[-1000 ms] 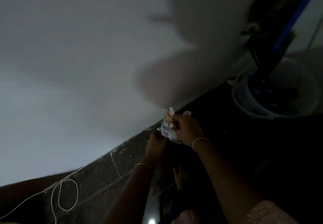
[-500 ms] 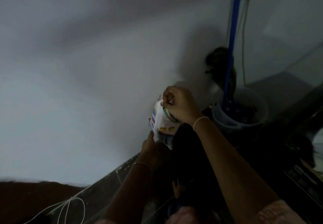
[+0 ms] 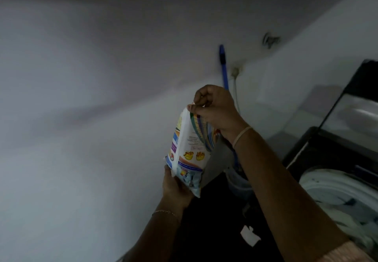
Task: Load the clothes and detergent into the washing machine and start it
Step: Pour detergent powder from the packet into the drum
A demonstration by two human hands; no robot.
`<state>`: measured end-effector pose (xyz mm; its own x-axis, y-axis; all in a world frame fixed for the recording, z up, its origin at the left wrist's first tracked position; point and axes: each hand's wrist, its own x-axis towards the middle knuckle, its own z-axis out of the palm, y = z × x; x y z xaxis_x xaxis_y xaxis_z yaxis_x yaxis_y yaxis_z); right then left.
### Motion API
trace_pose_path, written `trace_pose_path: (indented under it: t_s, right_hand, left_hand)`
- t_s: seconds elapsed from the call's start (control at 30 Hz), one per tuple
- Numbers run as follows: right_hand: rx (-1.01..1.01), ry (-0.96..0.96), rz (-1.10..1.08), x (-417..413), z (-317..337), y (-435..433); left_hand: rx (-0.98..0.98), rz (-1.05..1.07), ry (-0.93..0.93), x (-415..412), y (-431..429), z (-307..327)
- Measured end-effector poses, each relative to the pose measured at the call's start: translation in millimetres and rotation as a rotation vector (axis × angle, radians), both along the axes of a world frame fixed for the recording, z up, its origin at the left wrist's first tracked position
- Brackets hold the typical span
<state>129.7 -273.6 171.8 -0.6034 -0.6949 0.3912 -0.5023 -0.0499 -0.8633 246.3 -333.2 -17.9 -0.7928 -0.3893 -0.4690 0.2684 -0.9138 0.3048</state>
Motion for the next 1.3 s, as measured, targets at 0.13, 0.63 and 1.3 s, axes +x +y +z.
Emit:
trace_pose_path:
  t_s: [0.13,0.63,1.3]
  right_hand:
    - [-0.062,-0.072,-0.034,-3,37,37]
    - [0.166,0.067,-0.313,-48,86,262]
    - [0.332,0.117,-0.732,-81,42,487]
  left_hand:
    - [-0.068,-0.044,0.126,-24,28,27]
    - [-0.151,-0.309,0.236,-105,234,71]
    - [-0.349,-0.600,0.069,-152,410,52]
